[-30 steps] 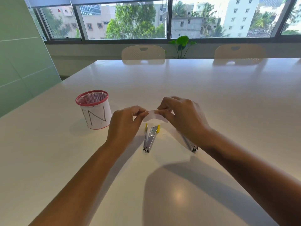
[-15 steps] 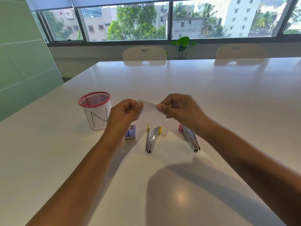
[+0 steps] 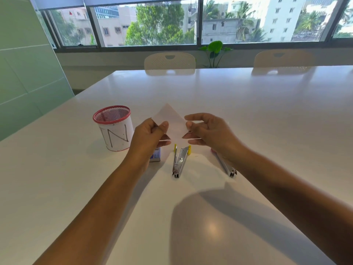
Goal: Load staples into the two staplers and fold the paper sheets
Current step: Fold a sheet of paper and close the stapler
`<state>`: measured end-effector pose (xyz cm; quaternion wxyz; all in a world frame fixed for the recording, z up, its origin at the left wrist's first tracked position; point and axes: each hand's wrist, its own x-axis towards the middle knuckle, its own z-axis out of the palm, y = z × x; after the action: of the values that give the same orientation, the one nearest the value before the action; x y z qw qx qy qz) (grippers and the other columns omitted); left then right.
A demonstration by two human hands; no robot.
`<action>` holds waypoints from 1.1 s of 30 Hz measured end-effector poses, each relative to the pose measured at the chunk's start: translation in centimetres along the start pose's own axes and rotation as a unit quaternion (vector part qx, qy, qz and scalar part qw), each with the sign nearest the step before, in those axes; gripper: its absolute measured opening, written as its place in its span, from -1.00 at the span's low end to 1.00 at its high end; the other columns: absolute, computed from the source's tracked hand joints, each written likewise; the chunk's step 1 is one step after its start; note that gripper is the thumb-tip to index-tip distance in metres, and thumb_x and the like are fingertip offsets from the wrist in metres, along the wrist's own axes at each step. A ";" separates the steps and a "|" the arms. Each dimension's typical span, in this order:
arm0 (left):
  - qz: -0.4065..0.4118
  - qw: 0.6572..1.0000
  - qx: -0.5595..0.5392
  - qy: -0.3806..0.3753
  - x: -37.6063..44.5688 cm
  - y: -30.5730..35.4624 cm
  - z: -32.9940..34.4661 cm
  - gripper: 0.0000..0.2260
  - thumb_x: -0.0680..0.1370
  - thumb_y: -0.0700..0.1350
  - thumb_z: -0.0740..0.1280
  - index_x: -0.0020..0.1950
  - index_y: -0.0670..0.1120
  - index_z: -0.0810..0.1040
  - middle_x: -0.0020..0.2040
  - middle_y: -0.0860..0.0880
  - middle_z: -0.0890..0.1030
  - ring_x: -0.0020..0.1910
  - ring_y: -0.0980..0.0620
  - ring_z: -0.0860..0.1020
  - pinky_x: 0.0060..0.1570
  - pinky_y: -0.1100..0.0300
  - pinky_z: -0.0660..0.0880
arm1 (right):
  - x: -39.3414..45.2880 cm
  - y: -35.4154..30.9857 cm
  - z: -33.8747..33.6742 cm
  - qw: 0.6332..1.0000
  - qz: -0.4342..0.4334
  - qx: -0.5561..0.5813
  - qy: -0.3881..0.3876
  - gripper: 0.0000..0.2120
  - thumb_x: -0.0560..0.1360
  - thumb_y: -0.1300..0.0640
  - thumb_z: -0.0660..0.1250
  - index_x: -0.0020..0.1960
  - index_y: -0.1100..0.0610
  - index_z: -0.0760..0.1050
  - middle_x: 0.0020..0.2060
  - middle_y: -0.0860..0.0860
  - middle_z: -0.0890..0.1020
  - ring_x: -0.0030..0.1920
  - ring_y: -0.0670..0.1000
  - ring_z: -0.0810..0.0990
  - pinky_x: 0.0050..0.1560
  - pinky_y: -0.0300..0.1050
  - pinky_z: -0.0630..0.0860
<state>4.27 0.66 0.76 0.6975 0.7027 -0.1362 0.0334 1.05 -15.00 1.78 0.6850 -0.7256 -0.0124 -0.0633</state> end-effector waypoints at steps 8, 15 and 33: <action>-0.009 0.993 0.051 0.101 0.4 -0.1 -0.6 -0.85 0.60 -0.10 0.13 -0.14 -0.08 0.41 -0.25 0.02 0.53 -0.31 0.10 0.55 -0.47 0.45 0.48 | -3.6 2.0 1.6 0.869 -0.128 -0.474 -0.065 -0.61 0.53 -0.16 0.13 0.27 -0.04 0.45 0.03 -0.04 0.46 -0.12 -0.08 0.45 -0.27 -0.39 0.25; -0.006 0.988 0.106 0.109 0.3 -0.3 -0.7 -0.86 0.59 -0.05 0.14 -0.02 -0.10 0.40 -0.13 -0.02 0.54 -0.28 0.10 0.54 -0.45 0.49 0.46 | -3.9 2.5 2.2 0.873 -0.067 -0.473 -0.103 -0.56 0.46 -0.16 0.28 0.30 -0.10 0.32 0.23 0.00 0.34 0.07 0.02 0.47 0.01 -0.15 0.43; -0.003 0.981 0.141 0.136 0.7 -0.3 -1.3 -0.79 0.51 -0.03 0.28 -0.32 -0.01 0.46 -0.33 0.01 0.56 -0.31 0.02 0.56 -0.16 0.13 0.54 | -2.1 3.1 0.2 0.886 -0.023 -0.458 0.071 -0.86 0.34 0.09 0.31 -0.21 0.13 0.59 -0.37 0.08 0.56 -0.38 0.08 0.47 -0.40 -0.16 0.38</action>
<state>5.25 1.86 0.64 0.6033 0.7835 -0.0319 0.1454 -0.69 -14.82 -1.52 0.2739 -0.9518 0.0498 -0.1290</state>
